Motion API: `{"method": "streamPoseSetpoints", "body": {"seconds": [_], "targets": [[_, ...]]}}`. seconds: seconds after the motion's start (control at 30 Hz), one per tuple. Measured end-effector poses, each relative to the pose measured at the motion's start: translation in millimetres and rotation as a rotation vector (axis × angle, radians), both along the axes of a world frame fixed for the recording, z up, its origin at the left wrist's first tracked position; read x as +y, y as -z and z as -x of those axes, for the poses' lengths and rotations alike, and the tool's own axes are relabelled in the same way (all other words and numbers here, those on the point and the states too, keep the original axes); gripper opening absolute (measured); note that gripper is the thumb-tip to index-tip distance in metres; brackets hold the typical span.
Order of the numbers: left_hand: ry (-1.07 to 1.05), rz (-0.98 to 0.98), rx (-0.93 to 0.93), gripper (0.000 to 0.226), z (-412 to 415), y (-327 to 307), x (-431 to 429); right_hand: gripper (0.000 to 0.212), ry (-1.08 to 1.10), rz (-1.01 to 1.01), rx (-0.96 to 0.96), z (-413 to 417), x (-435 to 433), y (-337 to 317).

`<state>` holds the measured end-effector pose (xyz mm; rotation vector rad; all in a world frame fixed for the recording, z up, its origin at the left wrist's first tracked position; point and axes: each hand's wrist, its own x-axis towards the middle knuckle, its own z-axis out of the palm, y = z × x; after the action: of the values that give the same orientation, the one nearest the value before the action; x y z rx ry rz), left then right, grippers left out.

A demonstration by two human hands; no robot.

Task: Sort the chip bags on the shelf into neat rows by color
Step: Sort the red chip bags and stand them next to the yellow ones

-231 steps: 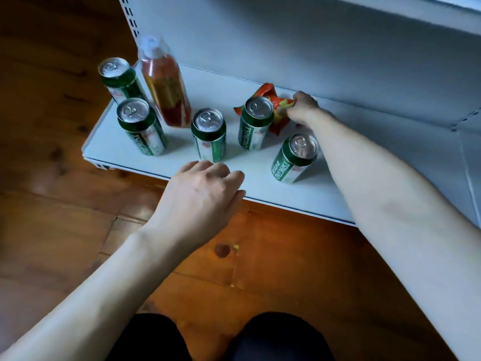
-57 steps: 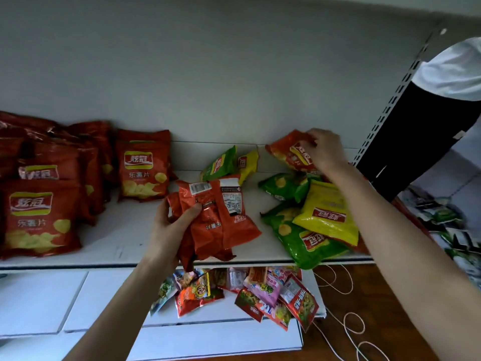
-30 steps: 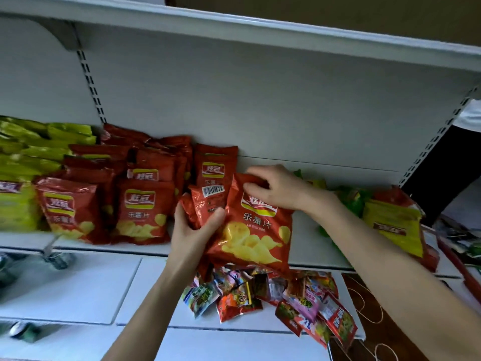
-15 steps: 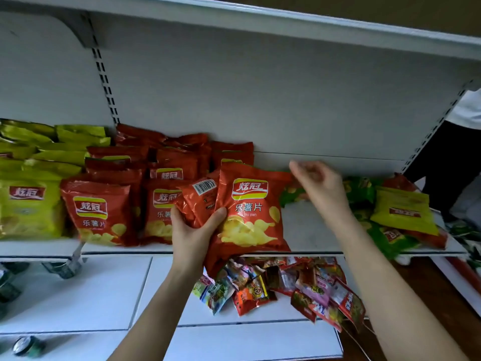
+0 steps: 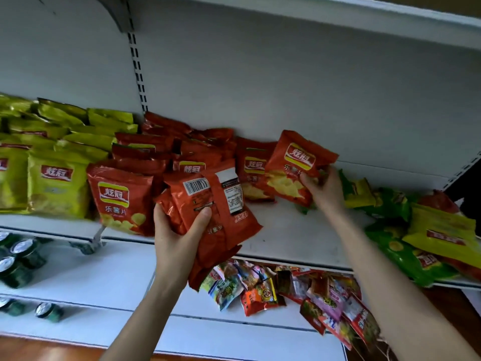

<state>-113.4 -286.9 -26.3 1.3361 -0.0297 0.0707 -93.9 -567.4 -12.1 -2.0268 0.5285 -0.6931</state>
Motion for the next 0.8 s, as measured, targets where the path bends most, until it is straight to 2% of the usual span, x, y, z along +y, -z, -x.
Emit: {"method": "streamPoseSetpoints", "body": {"seconds": [0.23, 0.37, 0.47, 0.53, 0.57, 0.6, 0.67, 0.73, 0.8], "targets": [[-0.031, 0.015, -0.014, 0.047, -1.5, -0.6, 7.4, 0.065, -0.214, 0.192, 0.208, -57.5, 29.3, 53.0], [-0.017, 0.027, -0.011, 0.041, -2.4, -0.5, 5.4, 0.063, -0.206, 0.203, 0.242, -60.1, 29.8, 65.9], [-0.007, 0.026, -0.008, 0.042, -2.9, -0.5, 2.8, 0.061, -0.177, 0.118, 0.248, -48.2, 26.6, 55.4], [-0.007, 0.037, -0.002, 0.04, -3.8, 0.3, 0.6, 0.059, -0.087, 0.135, 0.162, -31.6, 27.4, 38.5], [-0.006, 0.041, 0.002, 0.04, -4.1, 1.0, -0.8, 0.052, -0.052, 0.176, 0.049, -20.2, 30.7, 28.0], [-0.002, 0.044, 0.005, 0.04, -4.2, 1.6, -2.7, 0.042, -0.057, 0.224, -0.089, -7.9, 36.6, 17.0], [0.015, 0.044, 0.01, 0.046, -3.8, 2.0, -8.4, 0.027, -0.202, 0.282, -0.282, 20.0, 57.0, -4.7], [0.054, 0.039, 0.006, 0.054, -1.5, 1.3, -16.6, 0.028, -0.395, 0.296, -0.281, 42.8, 82.2, -17.9], [0.096, 0.025, -0.008, 0.049, 2.7, 2.0, -24.4, 0.042, -0.492, 0.297, -0.165, 54.0, 104.3, -24.7]]}}
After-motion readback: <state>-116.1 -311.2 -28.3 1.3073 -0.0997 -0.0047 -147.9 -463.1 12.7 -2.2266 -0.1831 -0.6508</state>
